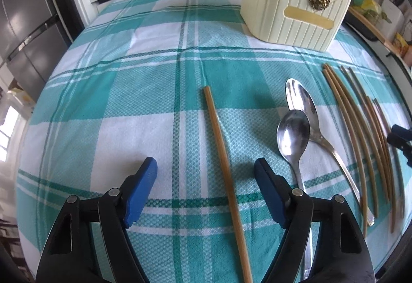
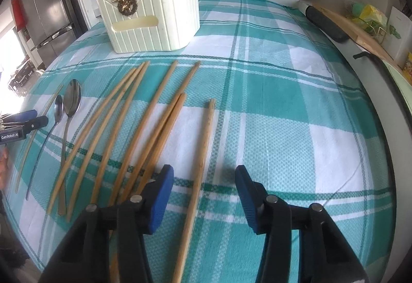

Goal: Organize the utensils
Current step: 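Close the right tool on a wooden chopstick while the left tool grasps another chopstick, then lift both held chopsticks and carry them over the cream caddy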

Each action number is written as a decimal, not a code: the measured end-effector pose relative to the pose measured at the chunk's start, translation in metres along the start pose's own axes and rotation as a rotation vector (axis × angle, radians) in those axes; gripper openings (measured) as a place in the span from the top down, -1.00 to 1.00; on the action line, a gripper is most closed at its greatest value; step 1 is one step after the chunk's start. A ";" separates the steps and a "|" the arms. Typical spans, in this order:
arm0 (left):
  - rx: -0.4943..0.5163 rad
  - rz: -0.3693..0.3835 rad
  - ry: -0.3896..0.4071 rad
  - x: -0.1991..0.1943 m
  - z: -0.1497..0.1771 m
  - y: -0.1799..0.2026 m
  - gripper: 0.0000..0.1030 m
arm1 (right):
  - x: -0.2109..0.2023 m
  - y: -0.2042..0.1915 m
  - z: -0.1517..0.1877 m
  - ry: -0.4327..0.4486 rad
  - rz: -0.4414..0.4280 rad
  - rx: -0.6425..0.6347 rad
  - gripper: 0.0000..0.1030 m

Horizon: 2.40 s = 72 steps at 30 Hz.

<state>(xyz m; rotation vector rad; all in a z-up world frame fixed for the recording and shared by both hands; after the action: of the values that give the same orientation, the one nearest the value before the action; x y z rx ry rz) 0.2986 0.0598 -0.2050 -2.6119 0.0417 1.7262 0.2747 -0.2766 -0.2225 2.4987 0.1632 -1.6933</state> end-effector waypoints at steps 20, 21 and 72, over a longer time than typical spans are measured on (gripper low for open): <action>0.021 0.102 0.057 -0.017 -0.033 0.008 0.95 | 0.015 0.005 -0.060 -0.029 -0.098 0.060 0.87; 0.019 0.107 0.080 -0.026 -0.033 0.008 0.95 | 0.009 0.006 -0.061 -0.014 -0.113 0.074 0.87; 0.047 0.280 0.505 -0.174 -0.270 0.057 0.96 | -0.185 -0.051 -0.301 0.465 -0.152 -0.075 0.87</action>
<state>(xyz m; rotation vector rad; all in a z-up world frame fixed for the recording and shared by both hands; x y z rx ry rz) 0.4767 -0.0004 0.0613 -3.0442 0.4627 1.0459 0.4742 -0.1824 0.0578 2.8370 0.4576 -1.0913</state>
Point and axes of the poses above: each gripper's, at about its wrist camera, not at the fingertips, and x roughly the way its jaws point, y to its right, z to its underside, the point moved 4 cm from there along x, roughly the way its jaws point, and after that the axes turned 7 degrees about -y, right-handed, at the moved point
